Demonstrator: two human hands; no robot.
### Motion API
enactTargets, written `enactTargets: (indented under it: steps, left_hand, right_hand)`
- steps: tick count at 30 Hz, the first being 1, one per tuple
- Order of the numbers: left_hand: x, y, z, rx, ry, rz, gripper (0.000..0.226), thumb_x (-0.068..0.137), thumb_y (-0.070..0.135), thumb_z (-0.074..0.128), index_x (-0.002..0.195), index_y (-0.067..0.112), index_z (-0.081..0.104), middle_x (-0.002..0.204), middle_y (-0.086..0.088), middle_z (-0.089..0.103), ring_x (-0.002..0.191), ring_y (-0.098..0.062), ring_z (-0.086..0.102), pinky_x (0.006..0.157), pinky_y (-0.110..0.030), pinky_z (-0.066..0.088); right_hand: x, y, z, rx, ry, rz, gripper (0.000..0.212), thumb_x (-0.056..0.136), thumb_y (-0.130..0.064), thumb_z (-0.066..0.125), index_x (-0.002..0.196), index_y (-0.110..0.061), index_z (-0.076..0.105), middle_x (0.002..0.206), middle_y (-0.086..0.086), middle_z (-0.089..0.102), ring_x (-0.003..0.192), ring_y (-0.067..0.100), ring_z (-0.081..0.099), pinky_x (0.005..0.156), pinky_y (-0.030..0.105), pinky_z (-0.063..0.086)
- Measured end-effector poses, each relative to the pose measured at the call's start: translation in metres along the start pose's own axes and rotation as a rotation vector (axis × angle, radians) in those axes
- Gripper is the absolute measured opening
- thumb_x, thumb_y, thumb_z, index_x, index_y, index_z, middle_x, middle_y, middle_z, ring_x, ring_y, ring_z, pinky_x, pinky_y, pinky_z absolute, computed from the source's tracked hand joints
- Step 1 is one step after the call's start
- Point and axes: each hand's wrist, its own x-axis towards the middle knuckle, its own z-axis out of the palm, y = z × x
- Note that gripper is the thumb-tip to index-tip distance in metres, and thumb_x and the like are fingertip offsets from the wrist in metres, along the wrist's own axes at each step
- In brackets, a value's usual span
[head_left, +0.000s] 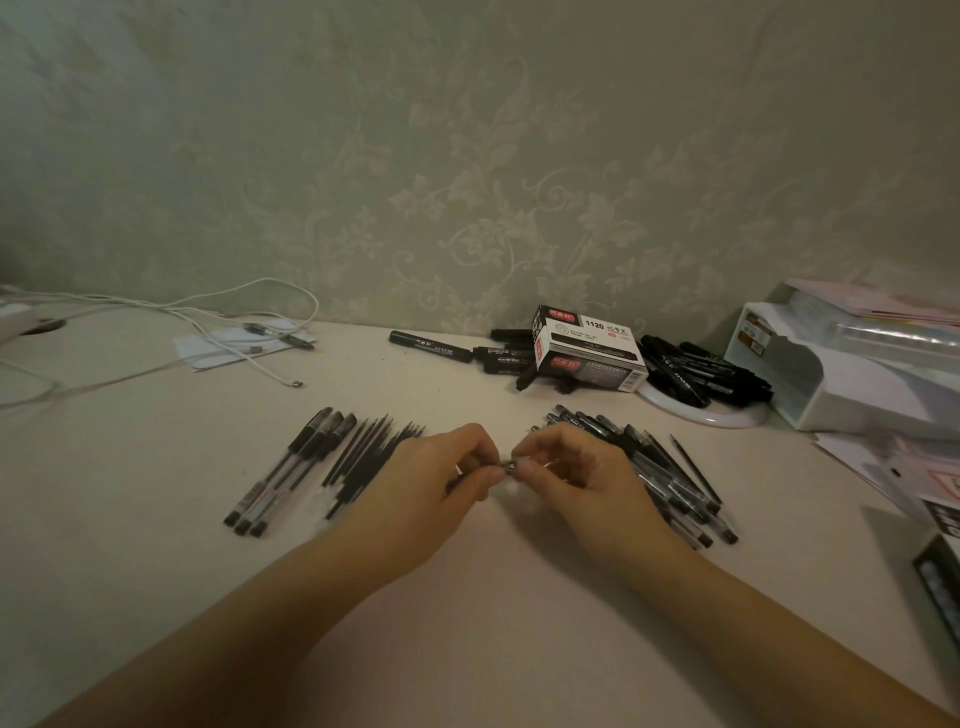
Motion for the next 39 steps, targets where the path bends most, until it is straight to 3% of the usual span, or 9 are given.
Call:
enactTargets:
  steps: [3,6,13,24,27,29,33,36,39]
  left_hand:
    - [0.000,0.001,0.000,0.012,-0.001,0.007,0.008,0.096,0.030,0.053,0.102,0.029,0.058,0.075,0.010,0.065,0.067,-0.006,0.062,0.060,-0.021,0.051]
    - [0.000,0.001,-0.001,0.030,0.001,0.021,0.010,0.097,0.030,0.050,0.104,0.033,0.056,0.074,0.010,0.063,0.065,-0.006,0.059,0.057,-0.015,0.047]
    - [0.000,0.000,-0.001,0.052,0.013,0.018,0.012,0.097,0.025,0.051,0.104,0.031,0.059,0.071,0.011,0.061,0.058,0.002,0.053,0.057,-0.007,0.040]
    - [0.001,-0.003,0.001,-0.014,0.000,-0.045,0.017,0.097,0.026,0.051,0.104,0.039,0.059,0.075,0.010,0.063,0.056,0.000,0.052,0.053,-0.008,0.038]
    - [0.002,-0.003,0.002,-0.067,0.000,-0.082,0.021,0.097,0.030,0.050,0.107,0.047,0.058,0.077,0.012,0.064,0.058,-0.006,0.054,0.052,-0.021,0.046]
    - [0.003,-0.002,0.001,-0.154,0.011,-0.087,0.025,0.097,0.029,0.050,0.109,0.050,0.059,0.078,0.012,0.064,0.056,-0.005,0.052,0.056,-0.028,0.049]
    - [0.003,0.003,0.001,-0.275,0.031,-0.028,0.034,0.097,0.020,0.052,0.119,0.045,0.062,0.075,0.012,0.064,0.058,0.004,0.053,0.056,-0.014,0.041]
    - [0.002,0.006,0.003,-0.275,0.022,0.013,0.037,0.097,0.013,0.053,0.123,0.038,0.062,0.075,0.020,0.063,0.060,0.005,0.052,0.058,-0.008,0.039]
    - [0.001,0.007,0.004,-0.232,0.019,0.019,0.039,0.097,0.018,0.052,0.125,0.045,0.058,0.076,0.018,0.061,0.059,0.003,0.049,0.059,-0.012,0.040]
  right_hand:
    - [0.002,0.000,-0.002,0.021,0.087,0.017,0.014,0.090,-0.018,0.071,0.086,-0.032,0.070,0.087,-0.010,0.071,0.078,0.009,0.066,0.068,0.014,0.051]
    - [0.002,0.000,-0.006,-0.064,0.159,0.016,0.011,0.090,-0.022,0.070,0.087,-0.032,0.068,0.087,-0.014,0.070,0.080,0.006,0.066,0.072,0.014,0.052]
    - [-0.005,-0.004,-0.009,-0.684,-0.006,-0.151,0.005,0.087,-0.036,0.069,0.088,-0.032,0.068,0.078,-0.022,0.060,0.084,-0.008,0.051,0.063,0.009,0.036]
    - [-0.004,-0.003,-0.003,-0.714,-0.051,-0.150,0.009,0.087,-0.030,0.065,0.095,-0.030,0.069,0.082,-0.012,0.061,0.073,-0.003,0.050,0.063,0.014,0.035]
    - [-0.004,-0.004,-0.003,-0.646,0.036,-0.141,0.013,0.087,-0.037,0.067,0.100,-0.033,0.067,0.085,-0.016,0.060,0.077,-0.004,0.052,0.063,0.010,0.034]
    - [-0.004,-0.009,-0.003,-0.478,0.121,-0.089,0.013,0.086,-0.041,0.070,0.098,-0.036,0.068,0.085,-0.018,0.064,0.078,-0.002,0.056,0.063,0.012,0.041]
    - [-0.003,-0.020,0.000,0.022,0.028,0.070,0.008,0.089,-0.028,0.071,0.095,-0.028,0.076,0.089,-0.010,0.075,0.079,0.008,0.070,0.065,0.014,0.051]
    - [-0.003,-0.021,-0.001,0.158,0.010,0.148,0.012,0.090,-0.023,0.069,0.098,-0.024,0.078,0.092,-0.007,0.077,0.080,0.001,0.069,0.068,0.015,0.052]
    - [-0.002,-0.017,-0.003,0.243,0.001,0.232,0.015,0.090,-0.023,0.068,0.102,-0.023,0.077,0.098,-0.004,0.077,0.086,0.006,0.070,0.077,0.024,0.052]
